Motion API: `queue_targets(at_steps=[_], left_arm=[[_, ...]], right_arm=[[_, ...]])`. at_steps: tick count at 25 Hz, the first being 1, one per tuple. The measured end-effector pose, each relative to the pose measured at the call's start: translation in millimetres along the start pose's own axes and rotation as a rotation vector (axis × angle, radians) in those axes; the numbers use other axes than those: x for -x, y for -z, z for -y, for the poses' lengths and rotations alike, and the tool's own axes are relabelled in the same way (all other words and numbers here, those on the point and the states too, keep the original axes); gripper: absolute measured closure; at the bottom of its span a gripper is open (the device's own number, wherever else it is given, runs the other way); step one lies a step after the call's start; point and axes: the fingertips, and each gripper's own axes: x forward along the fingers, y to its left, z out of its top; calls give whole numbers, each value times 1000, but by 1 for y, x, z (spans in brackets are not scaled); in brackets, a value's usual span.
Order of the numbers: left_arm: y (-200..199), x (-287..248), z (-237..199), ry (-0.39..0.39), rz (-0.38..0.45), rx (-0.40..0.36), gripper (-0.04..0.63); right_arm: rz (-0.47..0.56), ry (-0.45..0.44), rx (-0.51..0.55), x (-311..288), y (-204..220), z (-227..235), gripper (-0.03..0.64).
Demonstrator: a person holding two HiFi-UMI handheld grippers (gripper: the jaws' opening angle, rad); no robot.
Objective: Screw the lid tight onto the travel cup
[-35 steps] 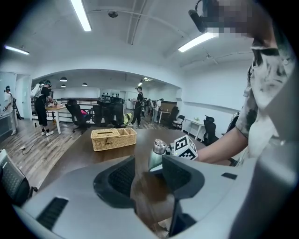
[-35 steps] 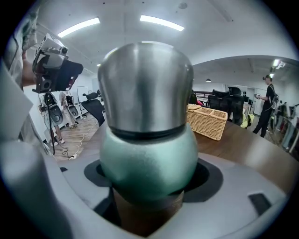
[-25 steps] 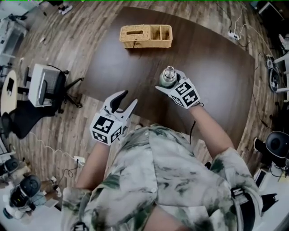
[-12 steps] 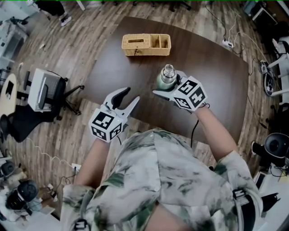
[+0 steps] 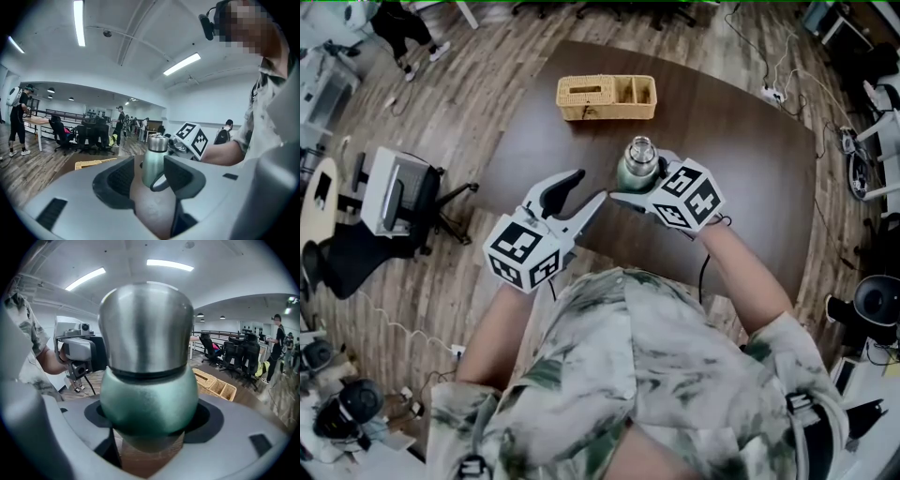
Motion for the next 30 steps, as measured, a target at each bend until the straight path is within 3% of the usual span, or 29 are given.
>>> queue_targets(at_steps=[7,12,24,30], left_arm=[[-25,-22,20,43,2,-47,393],[-30,-33,25,26,-11,-99,377],[-30,-51,28,-11,-26,-112,364],[-29,-49,28,21,-21,-122,364]], right_arm=[[-7,-15,12,-3,-6,-11,212],[-15,-16,21,-5,-4,-16,212],[-25,-28,20,-5,-1,-20,212],[-32,-28,41,-6,0,-21,212]])
